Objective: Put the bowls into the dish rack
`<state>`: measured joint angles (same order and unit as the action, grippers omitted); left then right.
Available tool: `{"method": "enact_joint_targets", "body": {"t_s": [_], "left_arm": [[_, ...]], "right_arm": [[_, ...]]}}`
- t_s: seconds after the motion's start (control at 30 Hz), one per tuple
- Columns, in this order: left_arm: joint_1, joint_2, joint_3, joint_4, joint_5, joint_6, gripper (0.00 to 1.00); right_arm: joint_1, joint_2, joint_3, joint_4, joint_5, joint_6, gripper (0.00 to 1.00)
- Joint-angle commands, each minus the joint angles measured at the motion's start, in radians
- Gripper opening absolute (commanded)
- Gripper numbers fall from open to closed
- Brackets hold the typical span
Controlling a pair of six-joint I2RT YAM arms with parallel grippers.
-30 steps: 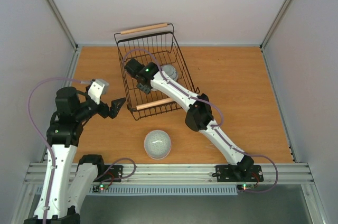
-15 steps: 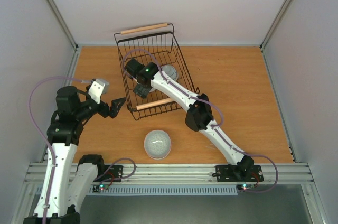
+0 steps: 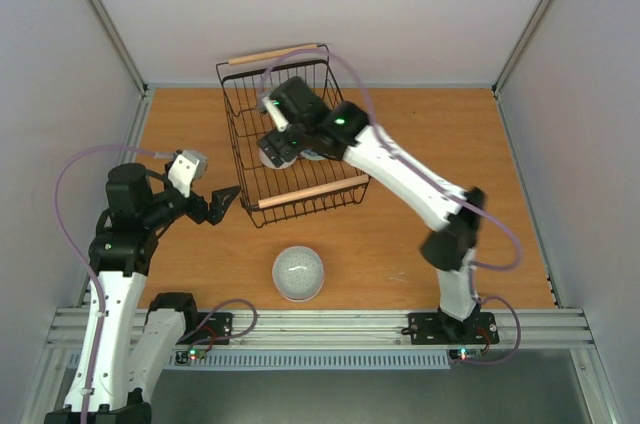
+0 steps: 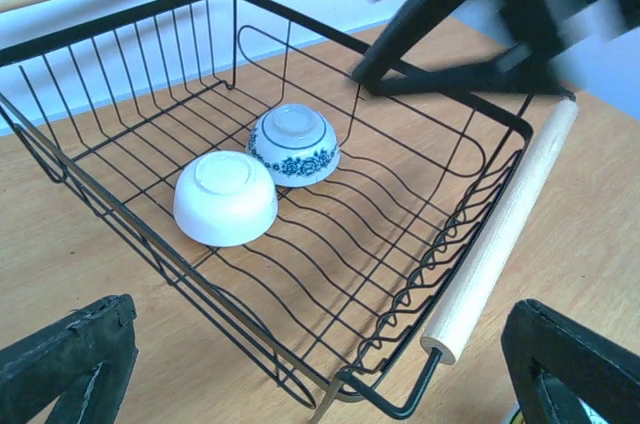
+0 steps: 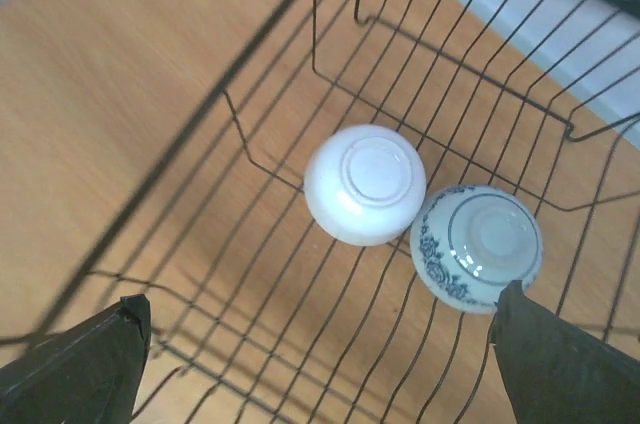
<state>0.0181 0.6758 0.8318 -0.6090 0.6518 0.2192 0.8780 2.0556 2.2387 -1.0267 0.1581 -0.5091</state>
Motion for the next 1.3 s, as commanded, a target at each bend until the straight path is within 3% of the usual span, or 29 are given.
{"method": "enact_joint_targets", "body": {"t_s": [0.0, 0.13, 0.2, 0.33, 0.63, 1.07, 1.27], "left_arm": [[0.0, -0.008, -0.005, 0.016, 0.054, 0.027, 1.0], [0.001, 0.006, 0.0, 0.008, 0.067, 0.033, 0.99], [0.0, 0.014, 0.005, 0.002, 0.078, 0.032, 0.99], [0.0, 0.019, 0.012, -0.009, 0.093, 0.035, 0.99], [0.001, 0.019, 0.01, -0.017, 0.11, 0.037, 0.99], [0.0, 0.027, 0.006, -0.016, 0.106, 0.039, 0.99], [0.001, 0.032, 0.006, -0.015, 0.109, 0.036, 0.99]], "right_arm": [[0.008, -0.275, -0.274, 0.168, -0.095, 0.12, 0.91], [0.042, -0.495, -0.581, 0.203, -0.203, 0.195, 0.74], [0.082, -0.553, -0.621, 0.176, -0.218, 0.235, 0.56], [0.195, -0.61, -0.757, 0.17, -0.1, 0.291, 0.5], [0.245, -0.587, -1.02, 0.203, -0.069, 0.413, 0.44], [0.272, -0.587, -1.106, 0.245, -0.089, 0.459, 0.37], [0.286, -0.577, -1.132, 0.259, -0.094, 0.474, 0.2]]}}
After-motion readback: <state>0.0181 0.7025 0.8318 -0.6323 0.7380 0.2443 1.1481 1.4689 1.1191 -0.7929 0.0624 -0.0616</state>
